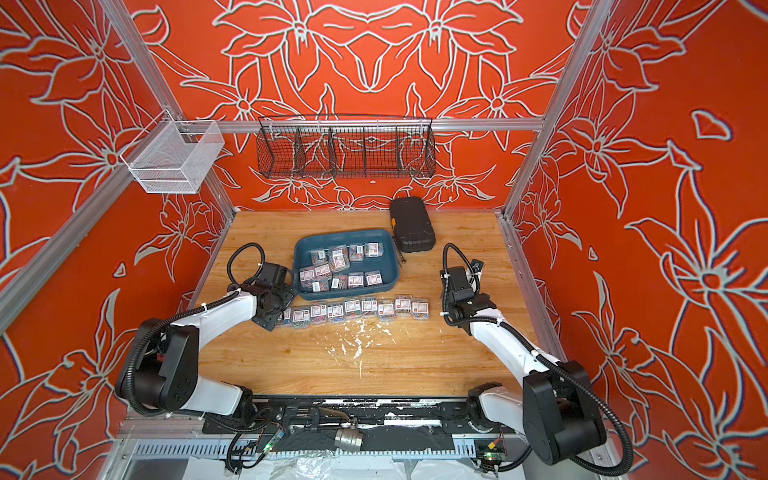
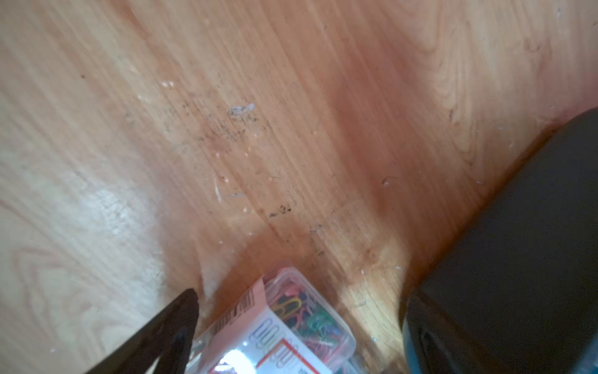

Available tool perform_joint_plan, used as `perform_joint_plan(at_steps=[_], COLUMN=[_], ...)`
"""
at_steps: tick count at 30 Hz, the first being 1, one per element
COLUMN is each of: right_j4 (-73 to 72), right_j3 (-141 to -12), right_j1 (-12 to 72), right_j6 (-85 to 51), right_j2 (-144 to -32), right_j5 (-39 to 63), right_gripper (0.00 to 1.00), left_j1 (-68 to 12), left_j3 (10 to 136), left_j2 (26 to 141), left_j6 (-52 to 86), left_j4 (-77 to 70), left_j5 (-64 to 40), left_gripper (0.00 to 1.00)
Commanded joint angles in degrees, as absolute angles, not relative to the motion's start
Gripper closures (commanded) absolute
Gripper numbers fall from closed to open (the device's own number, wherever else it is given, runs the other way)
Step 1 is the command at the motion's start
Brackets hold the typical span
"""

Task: Take the paper clips out of the storage box
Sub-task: Place the boxed paper clips at the center of the board, then adjust the boxed paper clips in the storage box.

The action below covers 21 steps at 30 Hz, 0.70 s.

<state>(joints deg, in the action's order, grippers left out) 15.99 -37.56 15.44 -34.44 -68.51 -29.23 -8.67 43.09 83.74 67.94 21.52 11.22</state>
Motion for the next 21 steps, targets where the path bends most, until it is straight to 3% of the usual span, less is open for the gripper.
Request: perform_joint_plan(at_steps=[1, 9, 12, 17, 21], right_j4=[16.04, 15.83, 17.62, 19.23, 16.92], right_j3=[-38.25, -38.44, -39.43, -41.1, -42.28], right_j1=[15.21, 15.26, 15.21, 15.45, 17.41], right_j6=[-34.1, -33.95, -33.49, -33.54, -34.22], right_j2=[-68.21, -68.37, -68.11, -65.07, -62.16], right_j5=[-29.47, -29.16, -27.46, -19.24, -11.39], right_gripper=[0.18, 0.18, 0.22, 0.33, 0.34], left_j1=[-8.7, -8.57, -8.51, -8.49, -8.47], left_j3=[42.36, 44.33, 44.99, 43.01, 37.51], left_j2=[82.66, 74.02, 67.85, 59.14, 54.18], left_j6=[69.44, 65.82, 60.5, 48.43, 45.08], left_j4=[22.02, 31.12, 34.99, 35.95, 33.07], left_j5=[9.83, 14.68, 17.8, 23.54, 28.55], left_gripper=[0.03, 0.03, 0.03, 0.03, 0.03])
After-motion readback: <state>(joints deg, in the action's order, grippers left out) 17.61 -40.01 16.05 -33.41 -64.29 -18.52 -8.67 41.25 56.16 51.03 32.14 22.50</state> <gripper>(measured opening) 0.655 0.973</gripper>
